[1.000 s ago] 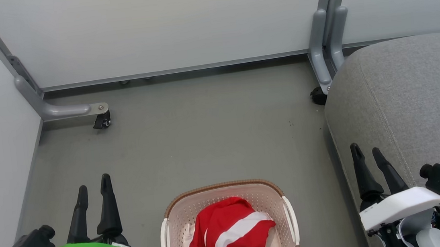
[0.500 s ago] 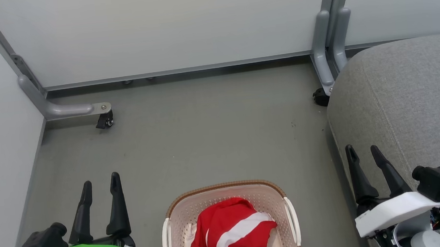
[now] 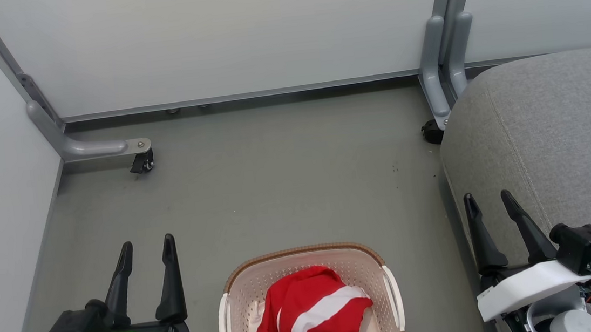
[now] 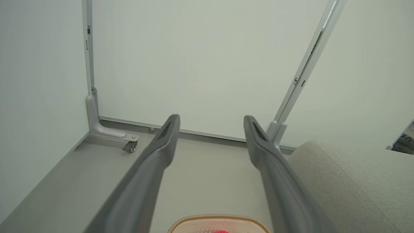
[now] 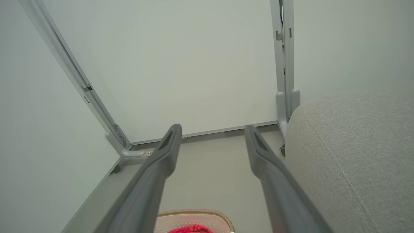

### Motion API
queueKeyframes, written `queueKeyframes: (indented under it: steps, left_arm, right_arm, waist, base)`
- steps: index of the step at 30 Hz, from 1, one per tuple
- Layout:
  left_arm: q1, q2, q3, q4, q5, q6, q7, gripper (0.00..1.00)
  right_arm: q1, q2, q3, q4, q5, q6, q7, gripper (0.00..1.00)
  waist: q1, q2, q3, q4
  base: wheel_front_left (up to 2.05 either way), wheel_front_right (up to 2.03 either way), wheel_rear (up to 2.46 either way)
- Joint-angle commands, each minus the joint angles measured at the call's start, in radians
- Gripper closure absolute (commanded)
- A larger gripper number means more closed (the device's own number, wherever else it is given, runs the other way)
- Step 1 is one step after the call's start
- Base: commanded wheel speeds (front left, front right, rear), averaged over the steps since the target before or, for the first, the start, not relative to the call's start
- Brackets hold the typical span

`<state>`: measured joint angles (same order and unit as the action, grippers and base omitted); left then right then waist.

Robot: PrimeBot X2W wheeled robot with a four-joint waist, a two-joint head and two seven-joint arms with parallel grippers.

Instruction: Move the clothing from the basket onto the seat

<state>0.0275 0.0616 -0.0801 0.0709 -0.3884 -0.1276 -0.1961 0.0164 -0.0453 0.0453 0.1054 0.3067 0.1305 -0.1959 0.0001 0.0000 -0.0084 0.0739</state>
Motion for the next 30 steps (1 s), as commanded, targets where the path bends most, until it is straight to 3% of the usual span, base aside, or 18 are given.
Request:
queueKeyframes:
  steps: [1, 30]
  left_arm:
    - [0.005, 0.009, -0.002, -0.011, 0.024, -0.004, -0.010, 0.00]
    - [0.028, 0.014, -0.047, 0.007, 0.264, -0.005, -0.066, 0.00]
  right_arm:
    - [0.009, -0.005, 0.000, -0.012, -0.026, 0.000, -0.010, 0.00]
    - [0.025, -0.007, 0.020, -0.039, -0.254, 0.000, -0.066, 0.00]
  waist:
    - [-0.0001, 0.0000, 0.001, 0.000]
    - [-0.0001, 0.0000, -0.002, 0.005]
  base:
    - [0.00, 0.00, 0.00]
    - [0.00, 0.00, 0.00]
